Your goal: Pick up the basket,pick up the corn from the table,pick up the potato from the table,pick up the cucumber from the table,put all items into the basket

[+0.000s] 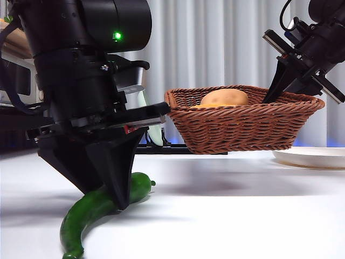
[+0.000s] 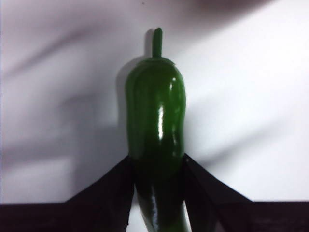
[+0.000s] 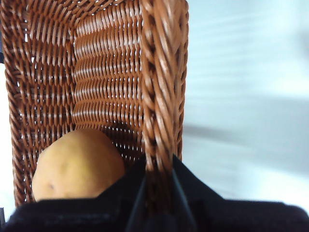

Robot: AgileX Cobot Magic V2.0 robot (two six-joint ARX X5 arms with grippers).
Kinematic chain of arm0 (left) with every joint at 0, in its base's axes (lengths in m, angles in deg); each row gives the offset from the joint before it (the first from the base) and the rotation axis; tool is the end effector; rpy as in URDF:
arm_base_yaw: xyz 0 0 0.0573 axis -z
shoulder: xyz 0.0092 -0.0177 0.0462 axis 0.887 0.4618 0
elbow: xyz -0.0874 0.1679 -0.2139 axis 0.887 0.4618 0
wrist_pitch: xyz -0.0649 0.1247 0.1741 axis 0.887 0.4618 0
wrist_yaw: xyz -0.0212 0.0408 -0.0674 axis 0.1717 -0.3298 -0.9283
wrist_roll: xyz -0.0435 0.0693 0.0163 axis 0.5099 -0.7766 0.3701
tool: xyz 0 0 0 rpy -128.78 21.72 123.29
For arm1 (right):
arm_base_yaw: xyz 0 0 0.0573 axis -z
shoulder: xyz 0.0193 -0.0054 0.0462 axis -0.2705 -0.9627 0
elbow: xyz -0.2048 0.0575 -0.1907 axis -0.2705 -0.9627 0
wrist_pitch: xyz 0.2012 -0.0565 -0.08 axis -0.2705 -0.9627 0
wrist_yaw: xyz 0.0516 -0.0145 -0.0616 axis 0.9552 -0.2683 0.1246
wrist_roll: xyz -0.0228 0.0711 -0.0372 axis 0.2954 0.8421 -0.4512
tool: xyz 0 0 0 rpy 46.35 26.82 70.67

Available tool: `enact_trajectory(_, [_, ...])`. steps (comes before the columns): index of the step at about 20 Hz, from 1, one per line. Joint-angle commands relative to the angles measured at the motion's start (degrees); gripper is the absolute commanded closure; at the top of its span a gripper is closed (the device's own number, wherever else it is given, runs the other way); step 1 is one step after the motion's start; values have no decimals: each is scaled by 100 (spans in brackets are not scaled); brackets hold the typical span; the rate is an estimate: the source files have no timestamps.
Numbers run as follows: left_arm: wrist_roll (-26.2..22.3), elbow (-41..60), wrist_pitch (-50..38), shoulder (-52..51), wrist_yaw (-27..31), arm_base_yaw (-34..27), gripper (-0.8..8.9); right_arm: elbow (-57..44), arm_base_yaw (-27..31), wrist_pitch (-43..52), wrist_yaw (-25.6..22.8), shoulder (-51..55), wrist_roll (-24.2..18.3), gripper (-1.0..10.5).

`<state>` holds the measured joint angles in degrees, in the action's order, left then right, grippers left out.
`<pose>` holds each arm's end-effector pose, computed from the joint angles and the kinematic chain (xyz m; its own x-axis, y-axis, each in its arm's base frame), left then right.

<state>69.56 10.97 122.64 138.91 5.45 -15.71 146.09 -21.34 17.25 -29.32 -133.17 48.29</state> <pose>0.1894 -0.2015 0.1791 0.2273 -0.2400 -0.9438 0.4562 0.8825 -0.1145 0.3191 0.0705 0.2577 0.4479 0.6008 -0.6621 -0.2325 0.7933 0.5626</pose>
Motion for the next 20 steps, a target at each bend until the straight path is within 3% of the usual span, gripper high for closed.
enact_trajectory(1, [-125,33,26,-120,74,0,822,31,7,72,98,-2,35,958])
enact_trajectory(6, [-96,-72,267,-1508,146,0,822,31,-46,7,96,-2,31,958])
enact_trajectory(10, [-170,-1071,350,-2352,354,-13,822,31,-348,-140,96,-2,-24,958])
enact_trajectory(15, [-903,-2673,391,-1829,640,-297,822,31,-1095,-310,98,-2,-74,958])
enact_trajectory(20, [-1222,-2868,540,-667,535,-745,822,31,-1593,-315,98,-2,-33,958])
